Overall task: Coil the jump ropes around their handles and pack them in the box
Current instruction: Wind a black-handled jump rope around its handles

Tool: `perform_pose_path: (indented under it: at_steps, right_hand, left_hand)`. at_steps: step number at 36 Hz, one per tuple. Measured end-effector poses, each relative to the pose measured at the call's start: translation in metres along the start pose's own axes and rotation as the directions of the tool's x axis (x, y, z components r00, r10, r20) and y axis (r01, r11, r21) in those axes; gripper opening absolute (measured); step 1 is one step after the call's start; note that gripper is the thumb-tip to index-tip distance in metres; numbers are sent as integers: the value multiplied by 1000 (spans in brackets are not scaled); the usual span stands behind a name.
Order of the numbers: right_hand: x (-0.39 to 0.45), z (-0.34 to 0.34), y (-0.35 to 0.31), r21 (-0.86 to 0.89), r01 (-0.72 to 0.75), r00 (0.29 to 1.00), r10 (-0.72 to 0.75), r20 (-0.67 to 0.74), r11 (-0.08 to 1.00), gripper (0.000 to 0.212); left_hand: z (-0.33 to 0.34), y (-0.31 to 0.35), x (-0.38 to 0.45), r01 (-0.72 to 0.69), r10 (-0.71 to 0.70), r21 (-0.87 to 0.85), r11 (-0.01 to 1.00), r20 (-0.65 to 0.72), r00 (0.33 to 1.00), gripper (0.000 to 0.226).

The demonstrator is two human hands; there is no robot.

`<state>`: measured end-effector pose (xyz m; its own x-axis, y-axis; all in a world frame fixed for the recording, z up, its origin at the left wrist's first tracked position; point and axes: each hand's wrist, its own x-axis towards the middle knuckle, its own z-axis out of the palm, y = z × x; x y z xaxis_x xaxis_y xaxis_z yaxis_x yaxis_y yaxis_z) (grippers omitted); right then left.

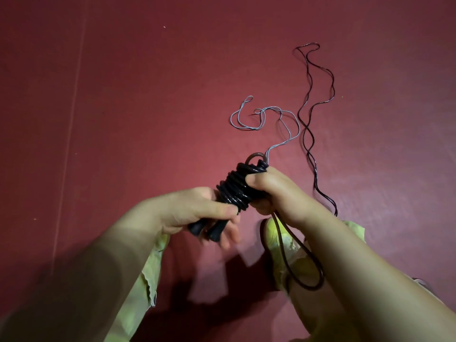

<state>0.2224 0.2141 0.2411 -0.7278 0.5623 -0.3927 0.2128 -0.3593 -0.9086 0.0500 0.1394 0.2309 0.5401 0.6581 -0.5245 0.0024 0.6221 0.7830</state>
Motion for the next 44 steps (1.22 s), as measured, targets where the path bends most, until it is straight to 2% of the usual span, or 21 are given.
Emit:
perform_pose_path:
  at_steps: [3, 6, 8, 12, 16, 19, 22, 25, 30, 34, 38, 41, 43, 44]
  right_hand:
    - [-2, -1, 1, 120, 72, 994, -81, 75, 990, 18]
    - [-5, -5, -1, 191, 69, 992, -88, 94, 979, 28]
    - [-5, -6, -2, 171, 47, 991, -67, 116, 984, 30]
    - [-4, -10, -2, 93, -16, 983, -1, 183, 996, 34]
    - [-6, -14, -5, 4, -35, 979, 34, 201, 999, 37]
    - [-7, -16, -4, -51, -39, 977, 48, 209, 998, 30]
    - [-7, -16, 1, -91, -97, 985, 108, 135, 991, 23]
    - [-4, -12, 5, -117, -146, 989, 150, 19, 982, 21]
    - [-2, -7, 6, -194, -235, 971, 220, -97, 952, 20]
    - [0, -4, 7, -219, -279, 959, 258, -121, 935, 20]
    - [0, -5, 7, -199, -291, 954, 269, -132, 936, 21]
    - [0, -3, 6, -176, -245, 967, 227, -119, 953, 16]
    - [-1, -2, 5, -156, -185, 979, 168, -114, 970, 12]
    - [-2, -2, 4, -154, -159, 983, 142, -116, 975, 11]
  left_hand:
    - [-1, -4, -4, -9, 67, -209, 978, 275, 959, 65]
    - [4, -7, 2, 80, 75, -399, 913, 358, 931, 76]
    - [6, -6, 5, 117, 44, -425, 898, 351, 935, 78]
    - [5, 1, 5, 162, -77, -389, 907, 226, 971, 78]
    - [3, 2, 4, 192, -171, -248, 950, 104, 980, 79]
    - [4, 1, 3, 182, -183, -132, 974, 3, 983, 77]
    - [2, -3, 5, 182, -182, -18, 983, -159, 970, 76]
    - [3, -4, 8, 213, -184, 60, 975, -317, 930, 82]
    - [3, -7, 16, 259, -159, 147, 955, -485, 860, 73]
    - [1, -9, 18, 292, -141, 198, 936, -548, 825, 65]
    - [-1, -6, 17, 249, -104, 190, 950, -559, 823, 64]
    - [-6, -6, 15, 217, -58, 210, 953, -579, 813, 59]
    - [-7, -4, 14, 178, -39, 197, 964, -560, 827, 52]
    - [-7, -4, 14, 153, -16, 206, 967, -544, 839, 55]
